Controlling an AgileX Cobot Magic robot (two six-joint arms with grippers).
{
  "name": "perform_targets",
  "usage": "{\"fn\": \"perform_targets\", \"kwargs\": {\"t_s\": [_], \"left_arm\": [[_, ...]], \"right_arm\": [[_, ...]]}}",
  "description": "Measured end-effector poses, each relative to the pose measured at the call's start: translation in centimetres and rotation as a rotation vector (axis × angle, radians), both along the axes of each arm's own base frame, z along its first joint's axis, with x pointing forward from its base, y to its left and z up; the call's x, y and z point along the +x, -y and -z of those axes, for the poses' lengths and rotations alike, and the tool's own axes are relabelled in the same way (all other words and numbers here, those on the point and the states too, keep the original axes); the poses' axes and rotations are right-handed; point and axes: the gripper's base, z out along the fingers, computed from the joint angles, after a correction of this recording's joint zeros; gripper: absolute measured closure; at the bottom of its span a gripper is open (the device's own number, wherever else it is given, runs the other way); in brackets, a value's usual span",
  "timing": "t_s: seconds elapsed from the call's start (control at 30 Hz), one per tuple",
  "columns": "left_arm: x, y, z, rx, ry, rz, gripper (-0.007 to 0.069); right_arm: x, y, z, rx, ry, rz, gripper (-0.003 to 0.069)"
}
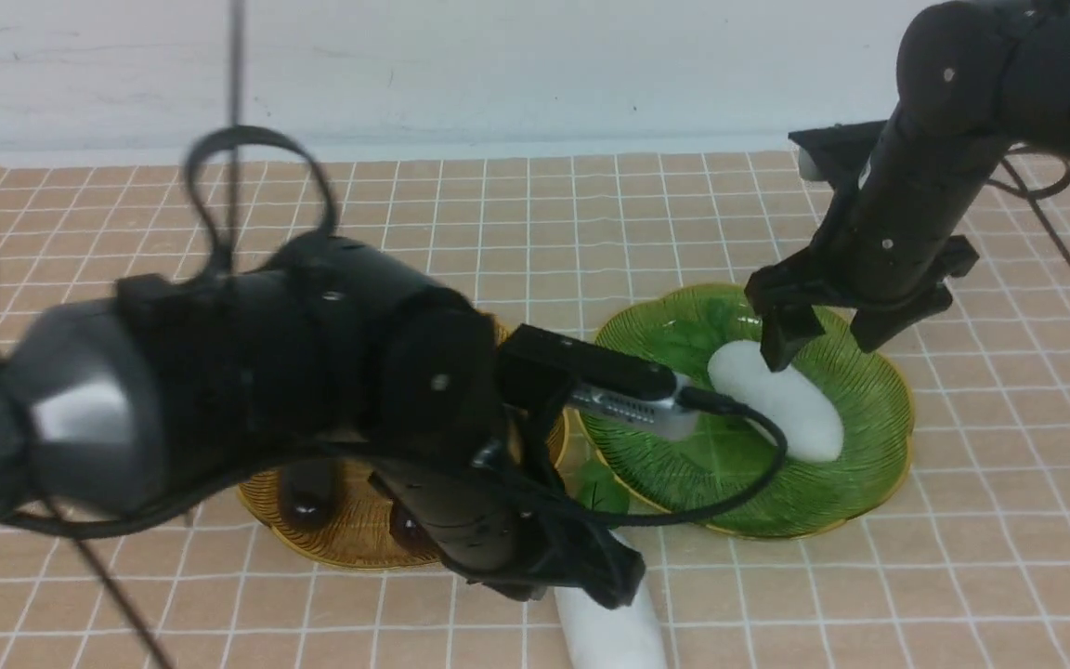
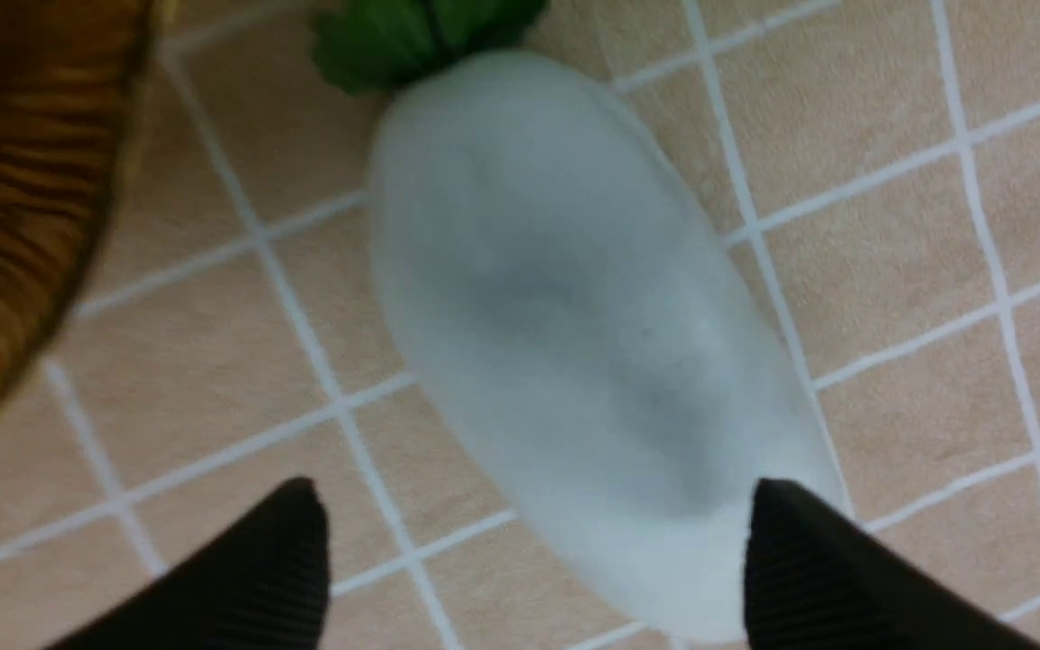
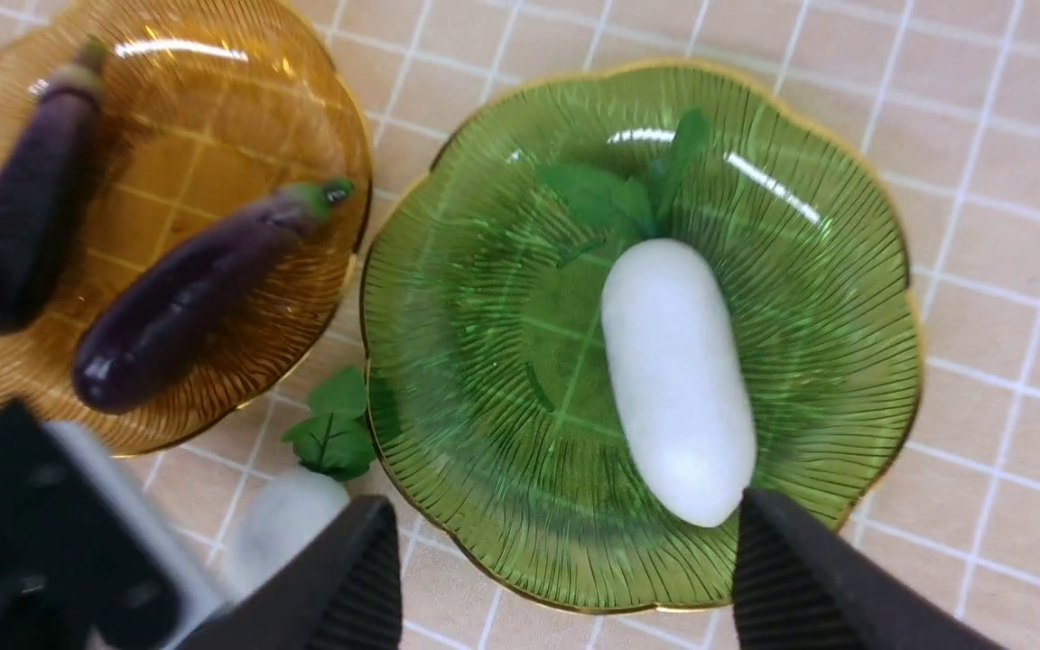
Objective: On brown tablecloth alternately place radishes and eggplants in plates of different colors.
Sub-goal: 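Pick up the white radish and place it on the plate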
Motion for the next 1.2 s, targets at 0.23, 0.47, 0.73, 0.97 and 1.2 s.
{"fn": "perform_targets", "kwargs": {"t_s": [0.23,0.47,0.73,0.97,1.2], "left_arm": [[0.4,1.5,2.6,-0.074,-0.081,-0.071,-0.0045],[0.9,2.3,4.2,-0.083,-0.127,-0.132,0.0079],[-0.2,1.5,2.2,-0.068,-0.146,-0.107,0.0229],[-0.9,0.8,-2.2,-0.167,-0.056,-0.098,0.0230],[0.3,0.6,-5.2,-0.272,0.110,-0.068,0.0235]], "right_arm": [[-3.2,1.0,-1.5,-0.009,0.056,-0.035,0.0207],[-3.5,1.1,0.3,-0.047,0.009,-0.072,0.0207],[-3.5,1.5,1.5,-0.108,-0.009,-0.080,0.0207],[-3.4,1.6,1.5,-0.124,-0.007,-0.078,0.0207],[-3.4,1.6,1.5,-0.123,-0.007,-0.077,0.0207]]}}
